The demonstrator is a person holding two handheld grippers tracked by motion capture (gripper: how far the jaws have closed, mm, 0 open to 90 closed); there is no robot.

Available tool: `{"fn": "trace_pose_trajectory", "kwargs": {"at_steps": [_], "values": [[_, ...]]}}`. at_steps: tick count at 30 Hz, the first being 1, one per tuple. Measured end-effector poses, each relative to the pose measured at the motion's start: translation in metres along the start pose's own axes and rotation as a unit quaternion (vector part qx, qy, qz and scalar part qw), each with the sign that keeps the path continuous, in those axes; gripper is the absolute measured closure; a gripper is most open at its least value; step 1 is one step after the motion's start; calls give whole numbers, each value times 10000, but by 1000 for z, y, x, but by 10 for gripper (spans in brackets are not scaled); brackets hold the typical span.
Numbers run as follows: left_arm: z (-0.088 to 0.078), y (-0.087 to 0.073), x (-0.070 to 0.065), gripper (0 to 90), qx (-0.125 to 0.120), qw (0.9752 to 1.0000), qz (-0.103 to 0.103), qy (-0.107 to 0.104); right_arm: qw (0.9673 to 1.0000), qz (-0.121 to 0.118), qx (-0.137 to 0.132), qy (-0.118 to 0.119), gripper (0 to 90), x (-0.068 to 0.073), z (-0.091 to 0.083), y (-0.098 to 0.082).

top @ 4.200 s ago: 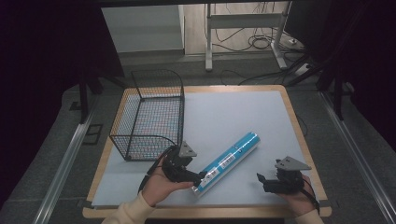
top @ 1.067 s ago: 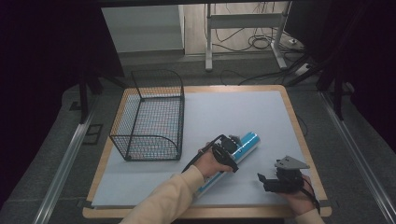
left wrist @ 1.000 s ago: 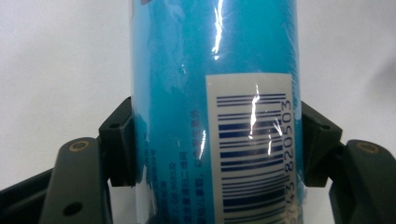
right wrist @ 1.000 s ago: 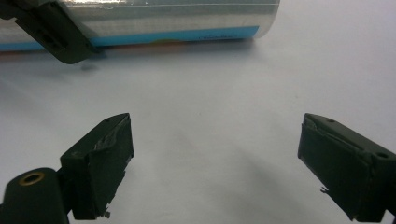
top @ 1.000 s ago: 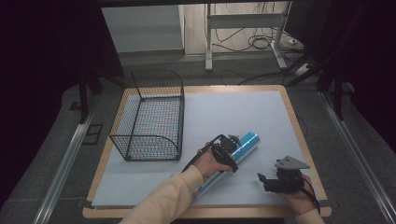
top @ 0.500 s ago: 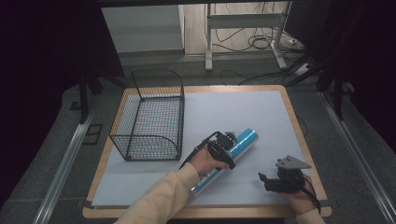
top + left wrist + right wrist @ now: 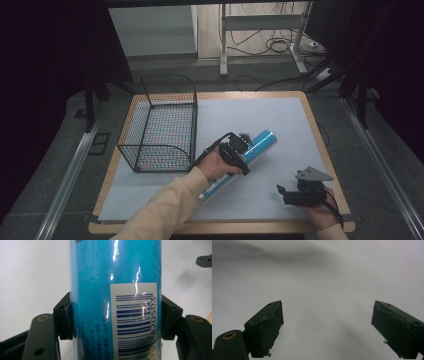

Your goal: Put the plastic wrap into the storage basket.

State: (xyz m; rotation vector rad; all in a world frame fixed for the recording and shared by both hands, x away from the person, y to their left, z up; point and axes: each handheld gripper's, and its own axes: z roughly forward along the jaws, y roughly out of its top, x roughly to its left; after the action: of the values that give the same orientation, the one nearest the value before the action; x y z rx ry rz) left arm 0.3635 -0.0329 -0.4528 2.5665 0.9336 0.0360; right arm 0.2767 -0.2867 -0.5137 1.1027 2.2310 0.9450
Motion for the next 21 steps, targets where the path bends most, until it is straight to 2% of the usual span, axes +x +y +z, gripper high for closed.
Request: {"fn": "trace_pose_trajectory", "kwargs": {"at_steps": [10, 21], "values": [[-14, 4, 4, 317, -22, 9999, 21, 105, 10000, -2, -4, 2, 107, 0, 0, 0], [-23, 6, 5, 317, -66, 9999, 57, 80, 10000, 3, -5, 4, 107, 0, 0, 0]]}}
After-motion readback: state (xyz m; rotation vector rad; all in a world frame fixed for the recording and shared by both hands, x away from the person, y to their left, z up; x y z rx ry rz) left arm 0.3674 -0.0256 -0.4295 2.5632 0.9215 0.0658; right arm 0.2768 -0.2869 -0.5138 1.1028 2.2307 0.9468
